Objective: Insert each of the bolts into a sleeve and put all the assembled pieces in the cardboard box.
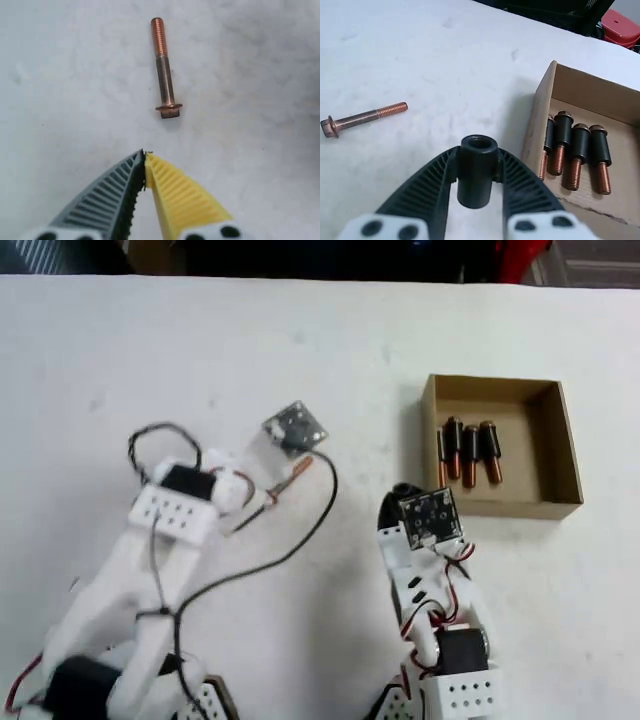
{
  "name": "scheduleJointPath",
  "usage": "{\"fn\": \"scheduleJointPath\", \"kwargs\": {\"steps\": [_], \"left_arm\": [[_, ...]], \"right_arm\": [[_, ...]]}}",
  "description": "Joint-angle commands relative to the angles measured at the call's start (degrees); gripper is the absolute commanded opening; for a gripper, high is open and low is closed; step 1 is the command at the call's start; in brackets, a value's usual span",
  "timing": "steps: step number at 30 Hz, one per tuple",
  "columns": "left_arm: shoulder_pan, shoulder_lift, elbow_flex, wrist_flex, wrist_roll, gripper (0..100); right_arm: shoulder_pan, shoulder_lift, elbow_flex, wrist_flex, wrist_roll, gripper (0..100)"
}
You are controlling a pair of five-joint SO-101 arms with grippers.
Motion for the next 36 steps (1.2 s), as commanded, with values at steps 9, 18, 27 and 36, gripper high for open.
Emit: {"fn": "scheduleJointPath", "kwargs": {"steps": [9, 18, 27, 36], "left_arm": [[0.75, 28.70, -32.35, 15.74, -0.09, 2], [1.45, 40.75, -42.90, 16.09, 4.31, 12], [4.62, 49.71, -51.16, 15.91, 4.22, 12], [4.35, 56.92, -56.70, 16.09, 4.22, 12]], "right_arm": [[0.57, -0.84, 0.09, -1.36, -0.35, 1.7], [0.57, -0.84, 0.00, -1.36, -0.35, 1.7], [0.57, -0.84, 0.00, -1.36, 0.00, 1.7], [0.66, -0.84, 0.00, -1.36, 0.00, 1.7]]}}
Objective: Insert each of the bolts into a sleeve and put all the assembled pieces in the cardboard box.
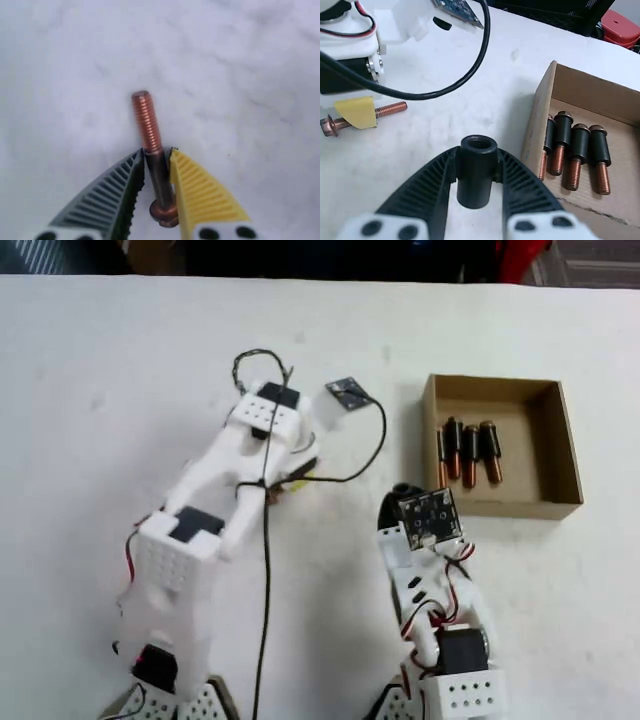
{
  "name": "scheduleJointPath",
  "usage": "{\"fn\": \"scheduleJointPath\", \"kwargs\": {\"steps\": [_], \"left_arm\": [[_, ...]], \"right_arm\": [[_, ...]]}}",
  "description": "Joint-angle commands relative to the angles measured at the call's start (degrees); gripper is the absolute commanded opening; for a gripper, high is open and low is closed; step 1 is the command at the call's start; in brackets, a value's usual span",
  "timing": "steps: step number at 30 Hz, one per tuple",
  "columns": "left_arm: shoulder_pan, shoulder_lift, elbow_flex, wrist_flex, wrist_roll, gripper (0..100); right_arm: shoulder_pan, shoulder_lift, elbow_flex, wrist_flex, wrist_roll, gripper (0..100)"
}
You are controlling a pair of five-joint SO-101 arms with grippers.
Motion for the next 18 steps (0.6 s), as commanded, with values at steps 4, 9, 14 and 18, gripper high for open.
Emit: {"fn": "scheduleJointPath", "kwargs": {"steps": [4, 9, 14, 18], "left_arm": [[-1.27, 0.57, -2.73, 0.70, 0.44, 12], [-4.35, 0.40, -2.81, 3.52, 0.44, 12], [-3.74, 0.48, -2.81, 7.56, 0.44, 11], [-3.74, 0.57, -2.37, 9.23, 0.44, 11]], "right_arm": [[0.66, -0.84, 0.00, -1.36, 0.00, 1.7], [0.66, -0.84, 0.00, -1.36, 0.00, 1.7], [0.66, -0.84, 0.00, -1.36, 0.00, 1.7], [0.66, -0.84, 0.00, -1.27, 0.09, 1.7]]}}
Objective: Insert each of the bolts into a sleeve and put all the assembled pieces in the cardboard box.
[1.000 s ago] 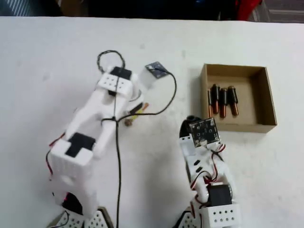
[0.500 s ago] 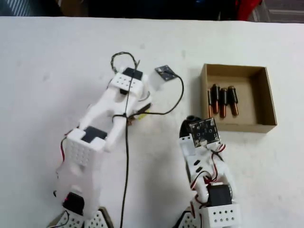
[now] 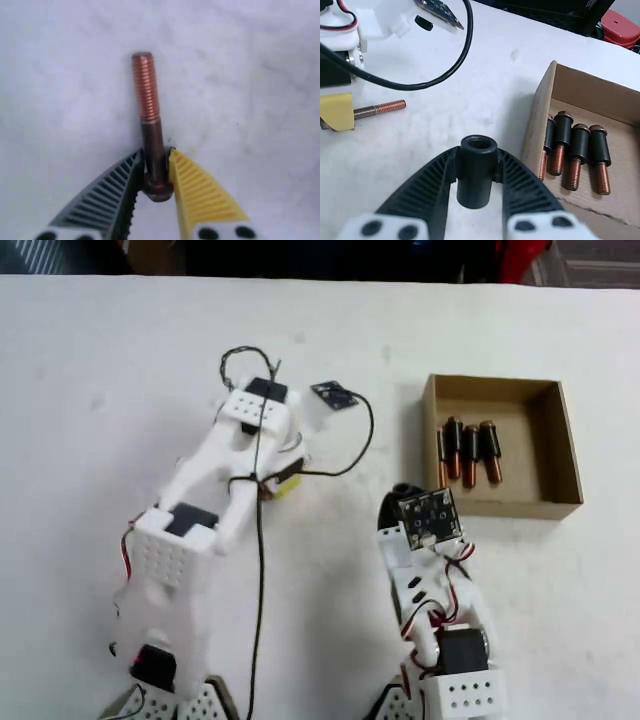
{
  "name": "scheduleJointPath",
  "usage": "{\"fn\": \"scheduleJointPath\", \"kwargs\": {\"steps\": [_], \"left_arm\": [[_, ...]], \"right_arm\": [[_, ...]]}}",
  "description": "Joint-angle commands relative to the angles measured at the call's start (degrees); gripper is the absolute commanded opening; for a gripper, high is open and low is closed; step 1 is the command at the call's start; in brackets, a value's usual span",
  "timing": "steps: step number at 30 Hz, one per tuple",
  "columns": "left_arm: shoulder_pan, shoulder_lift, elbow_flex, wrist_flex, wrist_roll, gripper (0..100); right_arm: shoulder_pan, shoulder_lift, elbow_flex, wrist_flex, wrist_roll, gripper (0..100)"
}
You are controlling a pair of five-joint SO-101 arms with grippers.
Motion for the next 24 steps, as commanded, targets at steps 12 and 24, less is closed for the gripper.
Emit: {"fn": "scheduleJointPath", "kwargs": {"steps": [12, 24], "left_arm": [[-1.27, -0.22, 2.73, -0.97, 0.62, 3], [-2.33, -3.91, 3.69, 9.41, 0.26, 2]], "right_arm": [[0.66, -0.84, 0.00, -1.10, 0.09, 1.7], [0.66, -0.84, 0.18, -1.10, 0.09, 1.7]]}}
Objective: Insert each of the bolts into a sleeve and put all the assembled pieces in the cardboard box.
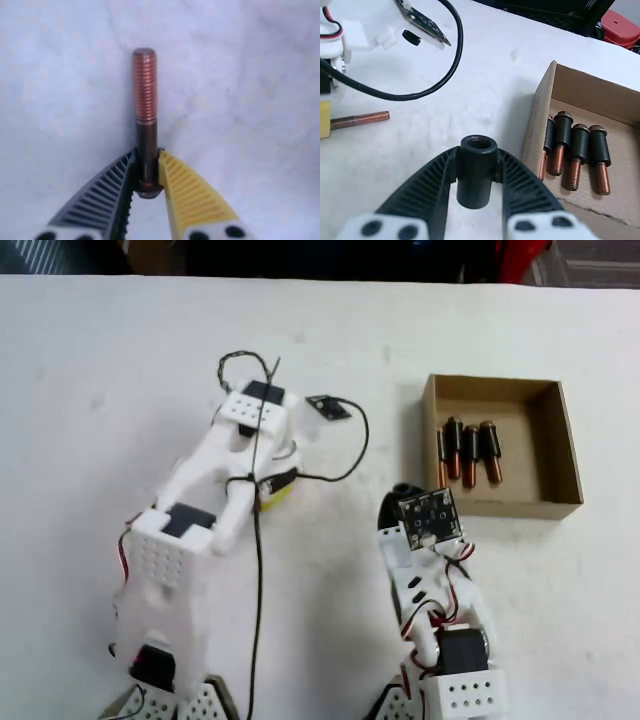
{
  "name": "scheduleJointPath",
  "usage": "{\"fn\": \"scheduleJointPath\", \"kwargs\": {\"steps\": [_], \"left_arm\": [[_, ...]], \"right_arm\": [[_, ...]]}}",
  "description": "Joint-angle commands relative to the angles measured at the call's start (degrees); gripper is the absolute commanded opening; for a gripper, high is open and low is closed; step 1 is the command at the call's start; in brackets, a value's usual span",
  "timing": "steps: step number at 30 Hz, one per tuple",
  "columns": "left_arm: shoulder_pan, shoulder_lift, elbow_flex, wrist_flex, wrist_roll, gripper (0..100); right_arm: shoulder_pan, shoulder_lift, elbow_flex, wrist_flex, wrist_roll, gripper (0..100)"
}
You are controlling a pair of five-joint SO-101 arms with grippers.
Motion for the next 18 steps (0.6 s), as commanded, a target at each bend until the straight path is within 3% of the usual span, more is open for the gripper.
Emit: {"fn": "scheduleJointPath", "kwargs": {"steps": [1, 11, 18], "left_arm": [[-1.89, -4.18, 0.53, 4.66, -0.44, 2], [-4.97, -15.25, 1.14, 12.84, -9.41, 2], [-8.13, -26.51, 16.44, 11.34, -18.64, 2]], "right_arm": [[0.66, -0.84, 0.26, -1.10, 0.09, 1.7], [0.66, -0.84, 0.26, -1.10, 0.09, 1.7], [0.66, -0.84, 0.26, -1.10, 0.09, 1.7]]}}
